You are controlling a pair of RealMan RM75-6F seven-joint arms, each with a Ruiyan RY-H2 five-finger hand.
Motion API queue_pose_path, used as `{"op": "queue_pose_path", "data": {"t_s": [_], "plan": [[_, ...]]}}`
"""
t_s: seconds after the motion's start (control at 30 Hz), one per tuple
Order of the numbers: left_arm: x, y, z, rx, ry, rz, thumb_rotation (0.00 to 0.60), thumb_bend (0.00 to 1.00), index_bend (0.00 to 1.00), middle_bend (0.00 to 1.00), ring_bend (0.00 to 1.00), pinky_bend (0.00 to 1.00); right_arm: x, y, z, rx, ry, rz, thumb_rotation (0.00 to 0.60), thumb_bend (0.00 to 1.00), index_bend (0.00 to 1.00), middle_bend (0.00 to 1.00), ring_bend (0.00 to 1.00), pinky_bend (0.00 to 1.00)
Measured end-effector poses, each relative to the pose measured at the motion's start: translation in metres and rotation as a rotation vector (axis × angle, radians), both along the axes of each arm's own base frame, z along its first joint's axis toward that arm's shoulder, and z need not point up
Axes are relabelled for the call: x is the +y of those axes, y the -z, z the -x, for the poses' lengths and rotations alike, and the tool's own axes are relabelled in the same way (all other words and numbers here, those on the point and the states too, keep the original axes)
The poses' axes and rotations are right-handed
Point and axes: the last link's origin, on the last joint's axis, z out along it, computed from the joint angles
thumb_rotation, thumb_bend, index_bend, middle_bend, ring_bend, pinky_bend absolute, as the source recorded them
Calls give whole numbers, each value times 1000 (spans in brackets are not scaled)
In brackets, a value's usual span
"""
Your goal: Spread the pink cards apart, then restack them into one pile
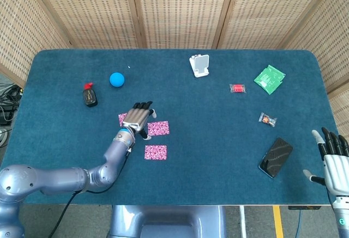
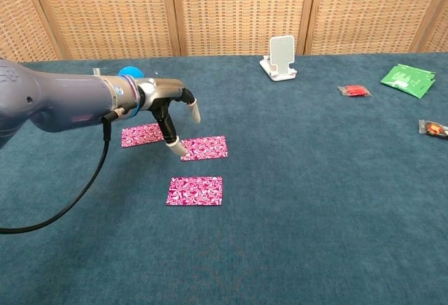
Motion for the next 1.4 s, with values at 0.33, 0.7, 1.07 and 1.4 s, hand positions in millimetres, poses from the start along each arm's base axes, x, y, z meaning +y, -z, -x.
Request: {"op": "queue_pose_path", "data": {"t_s": [0.33, 0.7, 1.07, 1.4], "plan": [[4, 15, 1, 9, -30, 3, 600, 113, 345, 0, 0, 0, -3, -1, 4, -8, 13, -3, 600, 0, 0, 0, 0, 0], [5, 32, -1, 1, -41, 12, 600, 125, 348, 0, 0, 0, -5, -2, 7, -14, 22, -4, 600, 0, 0, 0, 0, 0], [8, 38, -1, -3, -54, -1, 600, 131, 354, 0, 0, 0, -5, -4, 10, -20, 29, -2, 600, 0, 0, 0, 0, 0], [6, 43, 0, 1, -68, -7, 600, 185, 496, 0, 0, 0, -5, -4, 10, -21, 30, -3, 600, 0, 0, 0, 0, 0]]}}
